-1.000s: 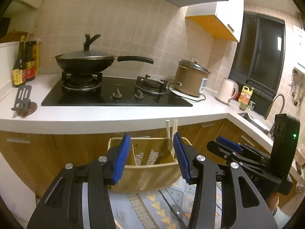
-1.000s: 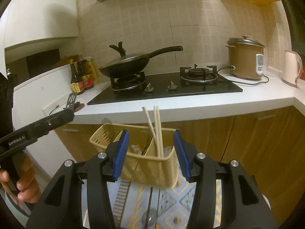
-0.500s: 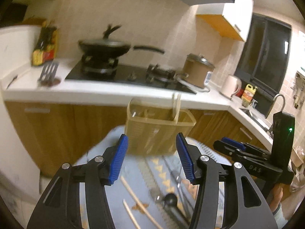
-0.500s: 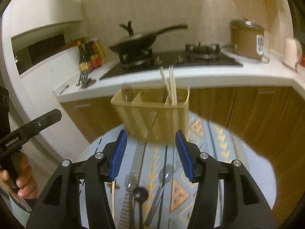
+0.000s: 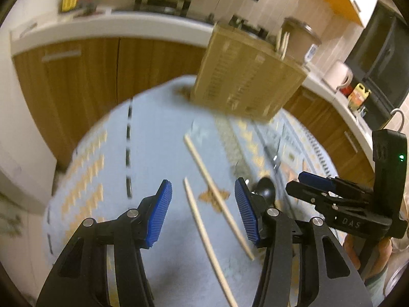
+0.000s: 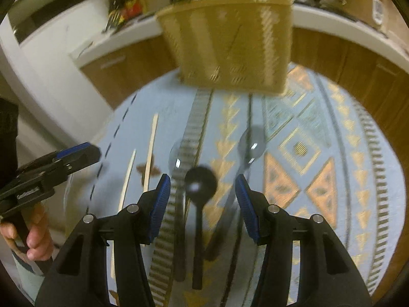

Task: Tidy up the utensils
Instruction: 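Move both tools back down to the utensils on the table, then grasp a black plastic spoon with right while left grasps a wooden chopstick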

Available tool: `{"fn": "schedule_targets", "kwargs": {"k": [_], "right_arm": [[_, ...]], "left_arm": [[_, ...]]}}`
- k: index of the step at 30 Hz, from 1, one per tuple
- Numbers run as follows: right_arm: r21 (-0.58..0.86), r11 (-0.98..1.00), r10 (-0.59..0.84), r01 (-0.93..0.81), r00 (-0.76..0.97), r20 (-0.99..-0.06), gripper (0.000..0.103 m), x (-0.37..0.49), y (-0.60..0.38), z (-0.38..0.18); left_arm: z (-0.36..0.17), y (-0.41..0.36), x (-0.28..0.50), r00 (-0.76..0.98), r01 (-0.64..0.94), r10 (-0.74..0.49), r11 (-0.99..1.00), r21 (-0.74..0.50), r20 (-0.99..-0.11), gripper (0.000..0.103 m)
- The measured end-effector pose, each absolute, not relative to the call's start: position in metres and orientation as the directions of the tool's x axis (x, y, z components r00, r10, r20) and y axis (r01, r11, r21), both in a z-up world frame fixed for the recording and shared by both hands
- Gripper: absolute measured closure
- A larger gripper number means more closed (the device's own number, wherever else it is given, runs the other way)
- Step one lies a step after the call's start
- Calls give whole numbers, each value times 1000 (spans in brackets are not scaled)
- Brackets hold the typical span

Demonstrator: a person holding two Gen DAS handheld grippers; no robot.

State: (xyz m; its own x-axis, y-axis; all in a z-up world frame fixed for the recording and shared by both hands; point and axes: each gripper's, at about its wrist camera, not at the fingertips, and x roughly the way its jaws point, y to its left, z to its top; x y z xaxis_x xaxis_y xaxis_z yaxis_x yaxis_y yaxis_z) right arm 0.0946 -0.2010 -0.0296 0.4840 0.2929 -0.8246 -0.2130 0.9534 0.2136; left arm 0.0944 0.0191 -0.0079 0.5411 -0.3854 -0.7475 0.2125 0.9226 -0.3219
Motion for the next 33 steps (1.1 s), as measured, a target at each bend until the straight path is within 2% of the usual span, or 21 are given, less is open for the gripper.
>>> {"fn": "schedule_targets", "kwargs": {"k": [11, 13, 16, 30, 31, 33], "right_arm": [[108, 958, 222, -266, 447, -867, 56, 83, -179, -58], [110, 957, 223, -269, 442, -869, 68, 84, -179, -58], [130, 959, 231, -254, 422, -877, 72, 88, -183, -62], [83, 971, 174, -226, 423, -889, 73, 91, -170, -61], [75, 972, 167, -224, 426, -889, 74, 91, -170, -61], [23, 976, 118, -215, 440, -890, 89, 89, -169, -62]], "left_arm": [[-43, 12, 93, 468, 193, -372, 928, -318, -801, 61], [-46, 9, 92, 467, 194, -364, 931, -308, -806, 61], [-49, 5, 91, 456, 204, -366, 930, -304, -811, 62], [-50, -11, 88, 456, 230, -288, 952, -201, -842, 63], [-50, -12, 87, 458, 232, -279, 954, -190, -844, 63], [-51, -18, 86, 467, 238, -243, 961, -144, -850, 63]]}}
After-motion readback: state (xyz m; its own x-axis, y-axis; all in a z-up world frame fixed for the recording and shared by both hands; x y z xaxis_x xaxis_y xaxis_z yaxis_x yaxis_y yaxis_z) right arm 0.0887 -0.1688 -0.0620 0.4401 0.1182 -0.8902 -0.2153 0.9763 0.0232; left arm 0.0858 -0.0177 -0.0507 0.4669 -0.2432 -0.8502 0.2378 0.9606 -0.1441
